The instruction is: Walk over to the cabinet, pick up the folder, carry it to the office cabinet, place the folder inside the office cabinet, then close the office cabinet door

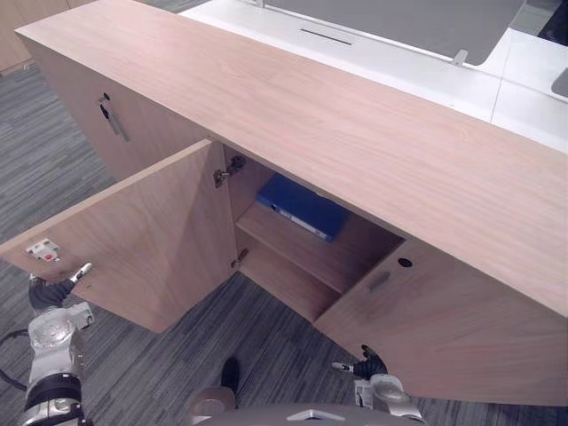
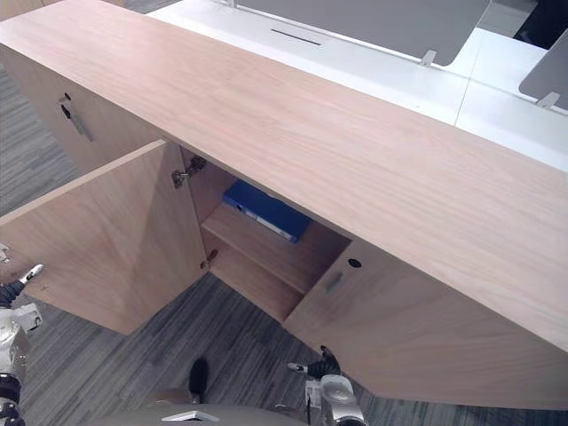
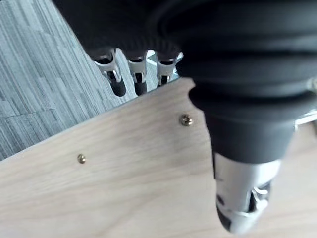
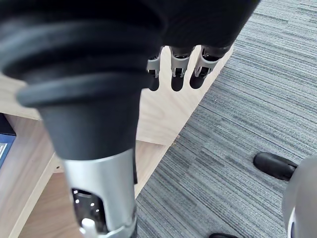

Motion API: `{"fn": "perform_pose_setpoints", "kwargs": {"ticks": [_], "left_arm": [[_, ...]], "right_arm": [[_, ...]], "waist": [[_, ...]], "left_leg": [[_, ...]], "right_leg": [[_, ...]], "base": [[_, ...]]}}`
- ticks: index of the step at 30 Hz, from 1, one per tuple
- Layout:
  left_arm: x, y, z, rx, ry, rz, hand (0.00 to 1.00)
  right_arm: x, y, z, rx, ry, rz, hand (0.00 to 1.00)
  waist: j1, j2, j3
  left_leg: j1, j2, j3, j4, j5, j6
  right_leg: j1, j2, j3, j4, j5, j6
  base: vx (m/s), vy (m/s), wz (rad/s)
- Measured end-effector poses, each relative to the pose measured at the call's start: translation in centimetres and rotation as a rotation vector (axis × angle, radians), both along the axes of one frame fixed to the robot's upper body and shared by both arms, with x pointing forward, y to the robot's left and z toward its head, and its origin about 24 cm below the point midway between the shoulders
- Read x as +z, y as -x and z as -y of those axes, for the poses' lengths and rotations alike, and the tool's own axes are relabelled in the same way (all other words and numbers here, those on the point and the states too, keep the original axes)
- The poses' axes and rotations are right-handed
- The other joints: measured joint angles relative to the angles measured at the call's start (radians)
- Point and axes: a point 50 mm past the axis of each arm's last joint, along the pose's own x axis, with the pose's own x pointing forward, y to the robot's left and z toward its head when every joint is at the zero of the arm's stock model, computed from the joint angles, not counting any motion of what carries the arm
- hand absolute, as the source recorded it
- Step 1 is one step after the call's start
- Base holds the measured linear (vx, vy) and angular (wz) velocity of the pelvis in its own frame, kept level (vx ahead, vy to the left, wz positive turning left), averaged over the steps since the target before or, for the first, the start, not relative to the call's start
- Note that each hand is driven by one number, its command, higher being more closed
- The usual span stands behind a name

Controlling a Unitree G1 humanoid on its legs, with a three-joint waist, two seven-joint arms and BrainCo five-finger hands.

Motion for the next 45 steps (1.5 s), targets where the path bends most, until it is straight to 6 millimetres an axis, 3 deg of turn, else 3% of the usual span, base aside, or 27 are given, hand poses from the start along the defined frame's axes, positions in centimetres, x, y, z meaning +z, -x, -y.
{"fn": "perform_pose_setpoints", "kwargs": {"ticks": [7, 14, 23, 32, 34, 38, 45], "left_arm": [[0.1, -0.1, 0.8, -0.045, -0.02, 0.003, 0.0], [-2.5, 2.5, 4.7, -0.105, 0.057, -0.007, 0.0], [-6.9, 6.4, 11.5, -0.255, 0.26, -0.116, 0.0], [-10.6, 8.8, 20.8, -0.654, 0.473, -0.315, 0.0], [-11.0, 8.8, 22.2, -0.712, 0.484, -0.344, 0.0], [-11.5, 7.8, 23.1, -0.783, 0.471, -0.388, 0.0], [-11.0, 3.9, 24.0, -0.832, 0.415, -0.359, 0.0]], "right_arm": [[-0.2, 0.6, 0.0, 0.003, 0.001, -0.017, 0.0], [-0.2, 0.5, -0.1, 0.013, 0.004, -0.016, 0.0], [-0.2, 0.6, -0.2, 0.013, 0.001, -0.021, 0.0], [-0.5, 1.3, -0.5, 0.028, -0.001, -0.042, 0.0], [-0.5, 1.3, -0.9, 0.031, -0.01, -0.039, 0.0], [-0.3, 0.7, -1.4, 0.086, 0.005, -0.02, 0.0], [-0.1, 0.3, -1.8, 0.113, 0.007, -0.006, 0.0]], "waist": [[0.013, -0.005, 0.003], [0.036, -0.005, 0.003], [0.041, 0.015, 0.001], [-0.012, 0.05, -0.019], [-0.026, 0.058, -0.027], [-0.052, 0.06, -0.033], [-0.095, 0.071, -0.056]], "left_leg": [[0.0, 0.0, 0.011, 0.0, -0.009, -0.006], [0.005, -0.003, 0.025, 0.0, -0.005, 0.0], [0.024, -0.007, 0.051, 0.0, 0.001, 0.005], [0.018, 0.01, 0.165, 0.0, -0.001, 0.013], [0.024, 0.022, 0.214, 0.0, -0.006, 0.01], [0.053, 0.042, 0.284, 0.0, -0.019, 0.001], [0.07, 0.077, 0.422, 0.001, -0.045, -0.016]], "right_leg": [[-0.002, 0.0, 0.023, -0.001, 0.0, 0.0], [-0.008, -0.007, 0.052, 0.011, 0.0, 0.0], [-0.011, -0.021, 0.105, 0.016, 0.003, 0.017], [-0.08, 0.0, 0.285, 0.024, 0.011, 0.027], [-0.102, 0.008, 0.337, 0.023, 0.029, 0.028], [-0.105, 0.026, 0.41, 0.009, 0.049, 0.022], [-0.154, 0.058, 0.538, -0.011, 0.094, 0.016]], "base": [[0.0, 0.0, 0.0], [-0.02, -0.004, -0.01], [-0.09, 0.019, -0.07], [-0.05, 0.032, -0.35], [-0.01, 0.014, -0.7], [0.01, -0.01, -0.67], [0.04, -0.024, -0.62]]}}
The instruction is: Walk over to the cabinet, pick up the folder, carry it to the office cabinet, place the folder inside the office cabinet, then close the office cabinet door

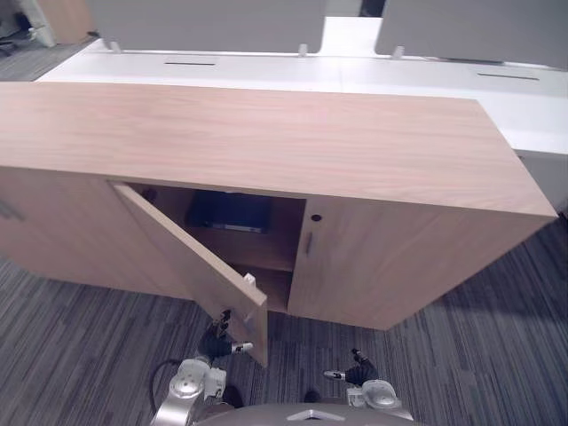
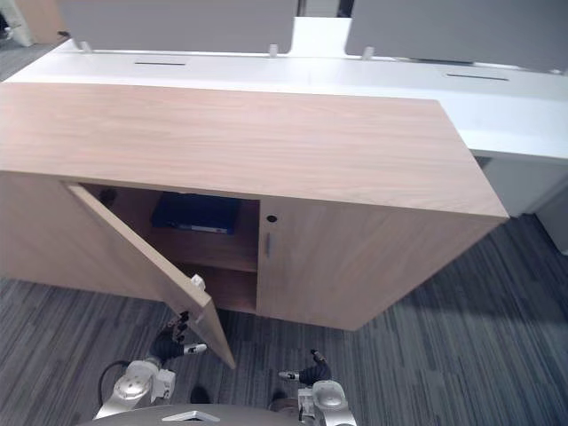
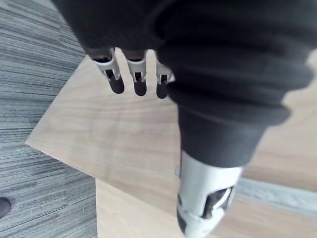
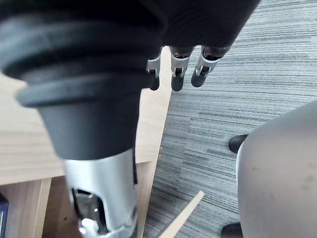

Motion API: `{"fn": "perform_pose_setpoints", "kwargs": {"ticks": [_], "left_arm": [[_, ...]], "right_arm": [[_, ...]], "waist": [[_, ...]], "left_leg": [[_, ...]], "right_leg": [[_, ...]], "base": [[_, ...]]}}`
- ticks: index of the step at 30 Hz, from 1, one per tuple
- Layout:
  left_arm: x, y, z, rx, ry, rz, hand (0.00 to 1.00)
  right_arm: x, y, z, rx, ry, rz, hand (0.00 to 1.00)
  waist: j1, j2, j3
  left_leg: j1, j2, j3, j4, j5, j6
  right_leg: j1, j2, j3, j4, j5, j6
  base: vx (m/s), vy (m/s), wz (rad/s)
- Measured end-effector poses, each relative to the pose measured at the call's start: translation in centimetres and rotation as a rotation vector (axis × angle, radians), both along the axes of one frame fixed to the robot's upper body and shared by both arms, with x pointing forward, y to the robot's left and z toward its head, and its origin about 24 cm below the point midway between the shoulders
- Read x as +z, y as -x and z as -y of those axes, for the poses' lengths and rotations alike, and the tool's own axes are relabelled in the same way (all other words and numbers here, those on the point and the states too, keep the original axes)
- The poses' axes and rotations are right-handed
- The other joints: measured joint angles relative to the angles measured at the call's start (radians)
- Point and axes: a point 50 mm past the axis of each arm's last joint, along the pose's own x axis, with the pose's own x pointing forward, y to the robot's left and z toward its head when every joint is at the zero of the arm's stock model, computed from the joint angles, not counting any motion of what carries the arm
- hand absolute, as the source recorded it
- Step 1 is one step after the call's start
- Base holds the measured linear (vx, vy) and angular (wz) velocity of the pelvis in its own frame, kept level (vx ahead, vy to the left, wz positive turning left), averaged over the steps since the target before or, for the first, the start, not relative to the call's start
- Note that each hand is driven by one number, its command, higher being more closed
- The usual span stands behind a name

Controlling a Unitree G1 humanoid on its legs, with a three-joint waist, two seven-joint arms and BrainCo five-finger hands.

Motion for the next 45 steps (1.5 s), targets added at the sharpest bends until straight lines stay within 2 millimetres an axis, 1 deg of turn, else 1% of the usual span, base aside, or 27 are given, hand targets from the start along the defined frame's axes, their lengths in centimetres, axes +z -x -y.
{"fn": "perform_pose_setpoints", "kwargs": {"ticks": [1, 4, 7, 9, 12, 13, 14, 16, 18, 19, 20, 21, 22, 23, 25, 26, 28, 29, 31, 32, 36, 38, 40, 42, 45], "left_arm": [[0.0, -0.5, 0.0, 0.007, -0.012, 0.004, 0.0], [0.2, -1.7, -0.1, 0.016, -0.035, 0.018, 0.0], [0.6, -2.9, -0.3, 0.028, -0.06, 0.039, 0.0], [0.6, -3.3, -0.6, 0.029, -0.075, 0.037, 0.0], [0.7, -3.5, -1.3, 0.059, -0.087, 0.044, 0.0], [0.7, -3.6, -1.4, 0.071, -0.092, 0.045, 0.0], [0.6, -3.5, -1.7, 0.087, -0.091, 0.039, 0.0], [0.4, -3.4, -2.0, 0.104, -0.095, 0.026, 0.0], [-0.2, -2.9, -2.7, 0.119, -0.111, -0.01, 0.0], [-0.6, -2.3, -3.0, 0.129, -0.116, -0.036, 0.0], [-0.6, -2.2, -3.0, 0.13, -0.116, -0.039, 0.0], [-1.0, -1.8, -3.2, 0.132, -0.12, -0.058, 0.0], [-1.6, -0.9, -3.4, 0.141, -0.128, -0.101, 0.0], [-1.7, -0.7, -3.5, 0.143, -0.129, -0.11, 0.0], [-2.8, 1.0, -4.1, 0.157, -0.154, -0.188, 0.0], [-3.1, 1.5, -4.3, 0.164, -0.158, -0.209, 0.0], [-4.0, 3.3, -5.0, 0.188, -0.175, -0.283, 0.0], [-4.2, 3.7, -5.1, 0.196, -0.177, -0.301, 0.0], [-4.8, 5.5, -5.7, 0.212, -0.197, -0.366, 0.0], [-5.0, 6.0, -5.9, 0.215, -0.203, -0.385, 0.0], [-5.3, 7.4, -6.6, 0.268, -0.206, -0.429, 0.0], [-5.4, 7.9, -6.9, 0.298, -0.202, -0.447, 0.0], [-5.5, 8.2, -7.1, 0.32, -0.2, -0.462, 0.0], [-5.6, 8.6, -7.3, 0.343, -0.198, -0.473, 0.0], [-5.7, 9.2, -7.6, 0.366, -0.196, -0.49, 0.0]], "right_arm": [[0.0, 0.0, 0.0, -0.001, 0.0, 0.0, 0.0], [-0.1, 0.2, 0.1, -0.005, 0.001, -0.006, 0.0], [-0.1, 0.2, 0.2, -0.013, 0.001, -0.007, 0.0], [-0.1, 0.2, 0.2, -0.013, 0.001, -0.006, 0.0], [-0.1, 0.1, 0.2, -0.013, 0.002, -0.006, 0.0], [-0.1, -0.1, 0.3, -0.012, 0.004, -0.008, 0.0], [-0.2, 0.0, 0.6, -0.01, 0.011, -0.028, 0.0], [-0.2, 0.0, 1.0, -0.013, 0.023, -0.037, 0.0], [-0.3, 0.1, 1.1, -0.035, 0.019, -0.04, 0.0], [-0.3, 0.4, 1.2, -0.038, 0.018, -0.046, 0.0], [-0.4, 0.4, 1.2, -0.039, 0.018, -0.048, 0.0], [-0.4, 0.5, 1.2, -0.046, 0.015, -0.051, 0.0], [-0.5, 0.8, 1.4, -0.068, 0.01, -0.06, 0.0], [-0.5, 0.9, 1.4, -0.074, 0.008, -0.061, 0.0], [-0.7, 1.3, 1.7, -0.099, 0.004, -0.077, 0.0], [-0.7, 1.3, 1.7, -0.102, 0.004, -0.079, 0.0], [-0.8, 1.6, 2.0, -0.144, -0.011, -0.086, 0.0], [-0.9, 1.7, 2.0, -0.149, -0.013, -0.088, 0.0], [-1.1, 2.0, 2.1, -0.169, -0.021, -0.103, 0.0], [-1.1, 2.1, 2.1, -0.173, -0.022, -0.108, 0.0], [-1.2, 2.3, 2.3, -0.192, -0.025, -0.112, 0.0], [-1.2, 2.4, 2.4, -0.199, -0.025, -0.116, 0.0], [-1.2, 2.4, 2.4, -0.199, -0.025, -0.115, 0.0], [-1.2, 2.4, 2.4, -0.202, -0.025, -0.115, 0.0], [-1.2, 2.4, 2.5, -0.208, -0.026, -0.115, 0.0]], "waist": [[-0.007, 0.003, -0.003], [-0.016, 0.007, -0.005], [-0.028, 0.007, -0.005], [-0.035, 0.007, -0.005], [-0.032, 0.006, -0.005], [-0.031, 0.005, -0.005], [-0.028, 0.004, -0.006], [-0.028, 0.005, -0.005], [-0.024, -0.006, -0.007], [-0.024, -0.014, -0.012], [-0.024, -0.015, -0.013], [-0.021, -0.019, -0.015], [-0.018, -0.02, -0.017], [-0.018, -0.02, -0.018], [-0.015, -0.02, -0.024], [-0.013, -0.02, -0.024], [-0.009, -0.02, -0.025], [-0.008, -0.021, -0.025], [-0.003, -0.022, -0.032], [-0.002, -0.022, -0.035], [0.002, -0.022, -0.036], [0.011, -0.021, -0.038], [0.011, -0.022, -0.039], [0.022, -0.024, -0.038], [0.024, -0.029, -0.035]], "left_leg": [[0.001, 0.003, 0.017, 0.0, -0.004, -0.004], [0.007, 0.007, 0.044, 0.001, -0.004, -0.001], [0.017, 0.009, 0.046, 0.006, -0.005, -0.002], [0.025, 0.013, 0.051, 0.006, -0.009, -0.008], [0.027, 0.018, 0.068, 0.006, -0.01, -0.009], [0.026, 0.015, 0.056, 0.007, -0.009, -0.009], [0.023, 0.011, -0.047, 0.007, -0.008, -0.008], [0.012, 0.012, -0.124, 0.007, -0.018, -0.016], [0.01, 0.008, -0.12, 0.007, -0.021, -0.016], [0.012, 0.004, -0.12, 0.007, -0.031, -0.025], [0.012, 0.004, -0.12, 0.007, -0.031, -0.025], [0.013, 0.001, -0.121, 0.007, -0.035, -0.027], [0.018, -0.003, -0.121, 0.007, -0.038, -0.026], [0.019, -0.003, -0.121, 0.007, -0.039, -0.026], [0.02, -0.006, -0.123, 0.007, -0.041, -0.025], [0.02, -0.006, -0.123, 0.007, -0.042, -0.025], [0.022, -0.008, -0.123, 0.007, -0.043, -0.024], [0.023, -0.008, -0.123, 0.007, -0.043, -0.024], [0.024, -0.009, -0.122, 0.007, -0.045, -0.021], [0.025, -0.009, -0.121, 0.007, -0.048, -0.023], [0.031, -0.01, -0.108, 0.007, -0.054, -0.024], [0.036, -0.012, -0.088, 0.007, -0.058, -0.023], [0.038, -0.014, -0.081, 0.007, -0.06, -0.022], [0.042, -0.014, -0.066, 0.007, -0.064, -0.021], [0.048, -0.015, -0.058, 0.007, -0.068, -0.022]], "right_leg": [[-0.006, 0.003, 0.014, -0.004, 0.013, 0.005], [-0.008, 0.009, 0.036, -0.015, 0.028, 0.006], [0.008, 0.011, 0.037, -0.029, 0.031, 0.006], [0.014, 0.014, 0.043, -0.031, 0.031, 0.005], [0.004, 0.023, 0.066, -0.032, 0.038, 0.0], [-0.001, 0.024, 0.072, -0.032, 0.04, 0.0], [-0.011, 0.025, 0.083, -0.036, 0.043, 0.002], [-0.025, 0.024, 0.088, -0.042, 0.05, 0.008], [-0.027, 0.02, 0.097, -0.047, 0.057, 0.011], [-0.028, 0.017, 0.1, -0.05, 0.058, 0.012], [-0.028, 0.016, 0.101, -0.05, 0.059, 0.013], [-0.026, 0.013, 0.103, -0.053, 0.06, 0.015], [-0.022, 0.01, 0.106, -0.055, 0.06, 0.016], [-0.021, 0.01, 0.106, -0.055, 0.06, 0.016], [-0.02, 0.008, 0.107, -0.058, 0.061, 0.017], [-0.019, 0.007, 0.107, -0.058, 0.061, 0.017], [-0.018, 0.007, 0.109, -0.059, 0.062, 0.019], [-0.017, 0.006, 0.109, -0.059, 0.062, 0.019], [-0.016, 0.005, 0.112, -0.062, 0.062, 0.019], [-0.016, 0.005, 0.113, -0.063, 0.062, 0.019], [-0.015, 0.004, 0.127, -0.063, 0.064, 0.021], [-0.019, 0.004, 0.147, -0.065, 0.067, 0.024], [-0.02, 0.004, 0.156, -0.065, 0.07, 0.026], [-0.022, 0.004, 0.169, -0.068, 0.075, 0.027], [-0.021, 0.004, 0.176, -0.067, 0.077, 0.028]], "base": [[0.06, -0.008, -0.41], [0.07, -0.006, -0.31], [0.06, -0.011, -0.05], [0.03, -0.016, -0.08], [-0.01, -0.018, -0.23], [-0.01, -0.027, -0.21], [-0.01, -0.034, -0.21], [-0.01, -0.013, -0.16], [-0.03, 0.024, -0.1], [-0.03, 0.014, -0.05], [-0.03, 0.019, -0.04], [-0.01, 0.021, -0.05], [-0.01, 0.019, -0.05], [0.0, 0.013, -0.04], [0.0, 0.0, 0.0], [0.0, 0.0, 0.0], [0.0, 0.0, 0.0], [0.02, -0.009, -0.04], [0.02, -0.011, -0.03], [0.0, 0.0, 0.0], [0.0, -0.011, -0.11], [-0.01, -0.007, -0.25], [-0.02, -0.008, -0.16], [-0.02, -0.009, -0.19], [-0.01, -0.015, -0.11]]}}
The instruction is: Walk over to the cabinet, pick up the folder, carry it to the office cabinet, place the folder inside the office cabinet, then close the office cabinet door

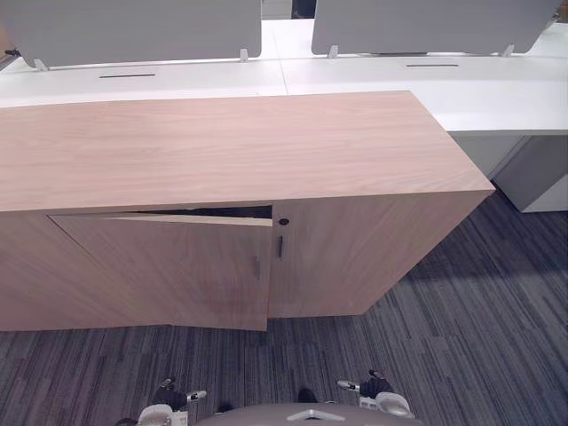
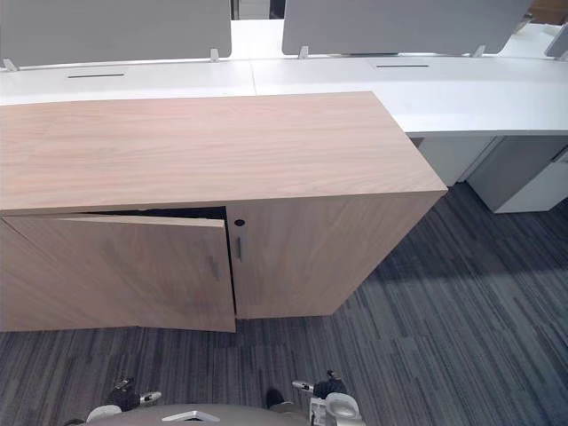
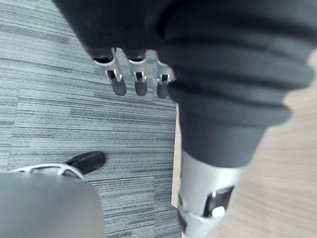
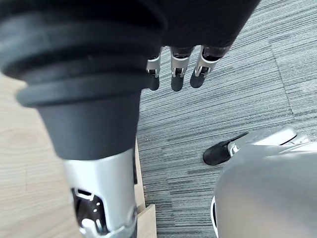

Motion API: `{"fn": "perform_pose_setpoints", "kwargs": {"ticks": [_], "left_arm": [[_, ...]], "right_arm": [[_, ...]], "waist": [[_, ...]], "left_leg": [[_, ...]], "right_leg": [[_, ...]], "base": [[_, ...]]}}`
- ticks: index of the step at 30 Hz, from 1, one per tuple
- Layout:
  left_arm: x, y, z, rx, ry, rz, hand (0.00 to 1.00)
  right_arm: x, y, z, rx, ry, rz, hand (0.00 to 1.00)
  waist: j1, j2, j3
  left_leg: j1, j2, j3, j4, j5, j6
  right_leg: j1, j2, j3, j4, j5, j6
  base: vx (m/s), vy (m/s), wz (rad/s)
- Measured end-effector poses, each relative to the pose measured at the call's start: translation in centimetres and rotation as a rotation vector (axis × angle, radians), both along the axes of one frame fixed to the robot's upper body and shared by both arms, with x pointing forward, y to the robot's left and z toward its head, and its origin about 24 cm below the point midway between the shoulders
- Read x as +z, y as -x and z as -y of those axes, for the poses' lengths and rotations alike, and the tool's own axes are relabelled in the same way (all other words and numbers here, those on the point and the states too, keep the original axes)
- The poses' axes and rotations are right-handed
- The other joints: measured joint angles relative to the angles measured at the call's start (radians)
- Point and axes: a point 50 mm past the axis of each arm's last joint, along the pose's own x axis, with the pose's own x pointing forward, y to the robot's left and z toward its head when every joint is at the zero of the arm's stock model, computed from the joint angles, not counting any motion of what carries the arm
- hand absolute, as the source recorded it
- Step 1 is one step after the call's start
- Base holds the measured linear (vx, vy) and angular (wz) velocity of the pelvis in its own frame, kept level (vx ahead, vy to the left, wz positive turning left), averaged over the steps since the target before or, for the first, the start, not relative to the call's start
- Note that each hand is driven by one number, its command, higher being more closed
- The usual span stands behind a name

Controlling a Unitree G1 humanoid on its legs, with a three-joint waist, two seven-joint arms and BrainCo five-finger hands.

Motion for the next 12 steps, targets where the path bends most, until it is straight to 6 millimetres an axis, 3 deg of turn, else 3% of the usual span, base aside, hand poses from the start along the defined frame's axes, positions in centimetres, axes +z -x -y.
{"fn": "perform_pose_setpoints", "kwargs": {"ticks": [6, 12], "left_arm": [[-0.1, 0.86, -0.23, 0.036, 0.0, -0.017, 0.0], [-0.11, 0.87, -0.17, 0.047, 0.003, -0.015, 0.0]], "right_arm": [[-0.17, 0.16, -0.1, -0.001, -0.006, -0.023, 0.0], [-0.27, 0.54, 0.19, -0.037, -0.01, -0.034, 0.0]], "waist": [[0.021, -0.01, 0.008], [0.022, -0.012, 0.01]], "left_leg": [[0.021, -0.001, 0.02, 0.0, -0.018, -0.005], [0.03, 0.004, 0.014, 0.001, -0.02, -0.005]], "right_leg": [[0.001, 0.007, 0.014, -0.004, 0.01, -0.004], [0.012, 0.004, -0.053, -0.026, 0.017, -0.014]], "base": [[-0.01, -0.02, -0.2], [0.01, -0.031, -0.02]]}}
